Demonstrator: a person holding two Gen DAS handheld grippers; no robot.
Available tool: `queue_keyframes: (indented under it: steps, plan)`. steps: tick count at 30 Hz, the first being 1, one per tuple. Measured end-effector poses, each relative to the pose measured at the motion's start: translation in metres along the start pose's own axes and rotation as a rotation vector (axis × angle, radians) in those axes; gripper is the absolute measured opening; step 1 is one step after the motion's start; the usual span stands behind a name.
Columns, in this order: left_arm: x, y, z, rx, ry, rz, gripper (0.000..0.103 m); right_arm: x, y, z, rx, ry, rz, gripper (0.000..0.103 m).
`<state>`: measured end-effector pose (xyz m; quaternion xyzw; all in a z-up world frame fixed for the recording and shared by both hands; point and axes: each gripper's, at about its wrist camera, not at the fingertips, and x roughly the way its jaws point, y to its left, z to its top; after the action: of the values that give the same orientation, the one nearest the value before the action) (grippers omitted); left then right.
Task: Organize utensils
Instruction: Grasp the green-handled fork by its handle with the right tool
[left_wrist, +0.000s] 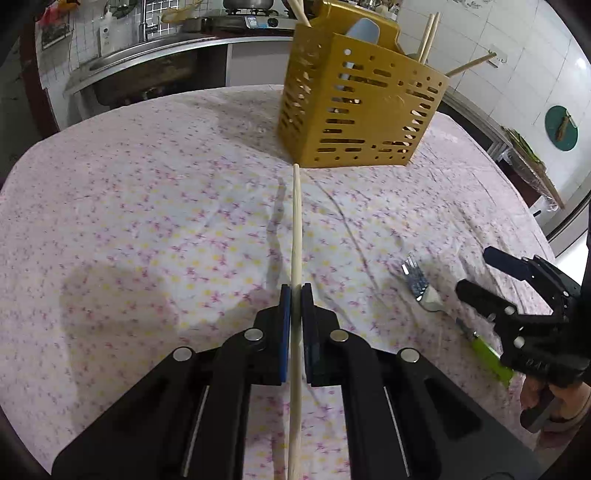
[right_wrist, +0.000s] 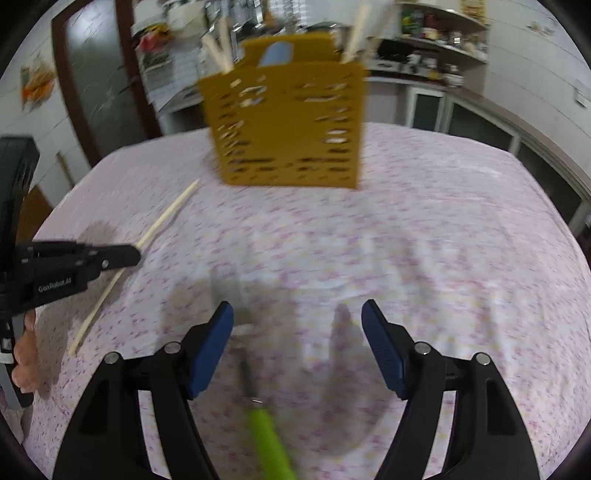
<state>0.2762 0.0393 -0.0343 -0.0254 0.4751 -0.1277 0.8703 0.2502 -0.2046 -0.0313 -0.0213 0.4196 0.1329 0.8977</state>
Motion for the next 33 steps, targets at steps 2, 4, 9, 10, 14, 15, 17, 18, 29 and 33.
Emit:
queue_keyframes:
  steps: [2, 4, 9, 10, 14, 15, 17, 18, 29, 33]
  plan:
    - [-0.003, 0.002, -0.002, 0.01, -0.005, 0.015, 0.004, 0.007, 0.013, 0.003, -0.032, 0.018, 0.001, 0.071]
    - [-0.005, 0.003, -0.004, 0.01, -0.008, 0.02, 0.004, 0.015, 0.024, 0.007, -0.055, 0.051, 0.003, 0.071]
    - [-0.008, 0.009, -0.009, -0.005, -0.011, 0.013, 0.004, 0.033, 0.041, 0.01, -0.079, 0.122, -0.03, 0.066]
    - [-0.008, 0.01, -0.008, -0.006, -0.013, 0.011, 0.004, 0.033, 0.04, 0.012, -0.074, 0.128, -0.021, 0.06]
    - [-0.012, 0.012, -0.005, -0.024, -0.021, -0.007, 0.004, 0.032, 0.036, 0.024, -0.046, 0.17, 0.0, 0.023]
    - [-0.013, 0.012, -0.004, -0.029, -0.02, -0.015, 0.004, 0.031, 0.035, 0.025, -0.04, 0.182, 0.009, 0.023]
    - [-0.013, 0.011, -0.003, -0.031, -0.018, -0.025, 0.004, 0.029, 0.032, 0.027, -0.034, 0.181, 0.023, 0.023]
    - [-0.013, 0.01, -0.003, -0.031, -0.016, -0.025, 0.004, 0.025, 0.029, 0.026, -0.02, 0.174, 0.037, 0.023]
    - [0.021, -0.001, 0.008, -0.042, 0.075, -0.011, 0.004, 0.002, -0.011, 0.027, 0.06, 0.125, 0.061, 0.003]
    - [0.033, -0.008, 0.023, -0.016, 0.099, 0.011, 0.005, 0.004, -0.023, 0.032, 0.08, 0.138, 0.07, 0.003]
